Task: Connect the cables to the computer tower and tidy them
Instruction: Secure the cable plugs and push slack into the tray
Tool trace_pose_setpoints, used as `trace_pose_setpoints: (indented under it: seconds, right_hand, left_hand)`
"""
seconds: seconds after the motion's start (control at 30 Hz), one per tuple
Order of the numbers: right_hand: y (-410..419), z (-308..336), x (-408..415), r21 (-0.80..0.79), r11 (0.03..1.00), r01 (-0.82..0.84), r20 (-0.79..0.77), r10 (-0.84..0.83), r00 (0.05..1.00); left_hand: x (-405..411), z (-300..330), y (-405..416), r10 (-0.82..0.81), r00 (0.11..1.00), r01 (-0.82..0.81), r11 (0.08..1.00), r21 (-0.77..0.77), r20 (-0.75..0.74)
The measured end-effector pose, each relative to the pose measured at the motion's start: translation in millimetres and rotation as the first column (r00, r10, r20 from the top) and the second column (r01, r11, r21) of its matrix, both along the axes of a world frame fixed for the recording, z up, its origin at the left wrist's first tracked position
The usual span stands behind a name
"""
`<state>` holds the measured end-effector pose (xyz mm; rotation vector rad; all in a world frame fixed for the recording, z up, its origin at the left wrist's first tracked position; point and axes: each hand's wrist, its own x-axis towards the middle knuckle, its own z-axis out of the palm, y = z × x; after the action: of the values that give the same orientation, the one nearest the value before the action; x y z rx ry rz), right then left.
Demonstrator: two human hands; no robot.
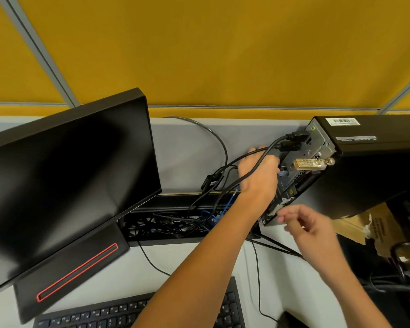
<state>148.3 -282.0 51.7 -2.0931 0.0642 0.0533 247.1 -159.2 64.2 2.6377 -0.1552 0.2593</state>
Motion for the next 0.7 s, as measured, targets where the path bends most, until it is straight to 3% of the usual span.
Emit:
trace_pose_setpoints:
  seconds: [0.1, 0.27, 0.43, 0.53, 0.63, 0.7]
  right_hand:
    - [-1, 41, 6, -0.231, 0.972, -0.042, 0.190, 0.087, 0.978]
    - [-7, 107, 21, -0.184, 0.983, 0.020, 0.394, 0.055, 0.917]
    - [3, 124, 45, -0.346, 0.931, 0.116, 0.572, 0.111, 0.812]
    - [11, 125, 75, -0.537, 0.826, 0.172, 0.575, 0.209, 0.791]
    - [15, 113, 100, -0.763, 0.610, 0.215, 0.444, 0.252, 0.860]
    - [15, 109, 107, -0.806, 0.541, 0.239, 0.413, 0.226, 0.882]
  left_hand:
    - [-1, -4, -4, 0.006, 0.998, -0.011, 0.995, 0.096, 0.058]
    - [-1, -13, -7, 0.083, 0.987, -0.088, 0.996, 0.031, 0.135]
    - [-1, -13, -4, 0.104, 0.990, -0.101, 0.994, -0.034, 0.095]
    - [0, -11, -3, 0.125, 0.984, -0.124, 0.992, -0.019, 0.130]
    - [-1, -9, -1, 0.078, 0.988, -0.076, 0.997, -0.021, 0.135]
    - [-1, -6, -1, 0.077, 0.990, -0.074, 0.997, -0.031, 0.119]
